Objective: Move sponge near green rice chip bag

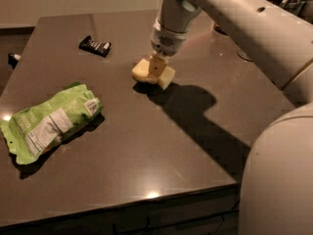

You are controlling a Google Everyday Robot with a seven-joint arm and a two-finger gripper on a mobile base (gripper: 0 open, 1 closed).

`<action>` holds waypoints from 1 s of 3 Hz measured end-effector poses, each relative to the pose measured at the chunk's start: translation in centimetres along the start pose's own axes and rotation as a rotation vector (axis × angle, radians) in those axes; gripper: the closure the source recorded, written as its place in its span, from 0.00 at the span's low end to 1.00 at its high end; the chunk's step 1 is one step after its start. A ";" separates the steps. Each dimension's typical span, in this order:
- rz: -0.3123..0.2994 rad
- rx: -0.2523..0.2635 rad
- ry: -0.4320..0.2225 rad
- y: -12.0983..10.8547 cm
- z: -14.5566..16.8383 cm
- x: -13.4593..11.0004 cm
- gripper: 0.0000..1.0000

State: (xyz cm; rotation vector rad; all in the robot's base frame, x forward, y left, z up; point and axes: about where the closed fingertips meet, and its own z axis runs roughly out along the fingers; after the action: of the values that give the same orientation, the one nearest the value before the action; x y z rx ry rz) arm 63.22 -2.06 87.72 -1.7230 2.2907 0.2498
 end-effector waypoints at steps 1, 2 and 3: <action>-0.144 -0.053 -0.013 3.6 0.4 -3.3 1.00; -0.294 -0.119 -0.015 7.2 1.2 -5.8 1.00; -0.393 -0.164 -0.003 9.4 1.8 -6.9 0.86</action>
Offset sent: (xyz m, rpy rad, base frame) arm -0.0905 0.1124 0.0059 0.0070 0.0490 0.5218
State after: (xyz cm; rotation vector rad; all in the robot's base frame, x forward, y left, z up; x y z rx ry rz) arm 56.23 7.44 87.93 -2.2035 1.9180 0.3655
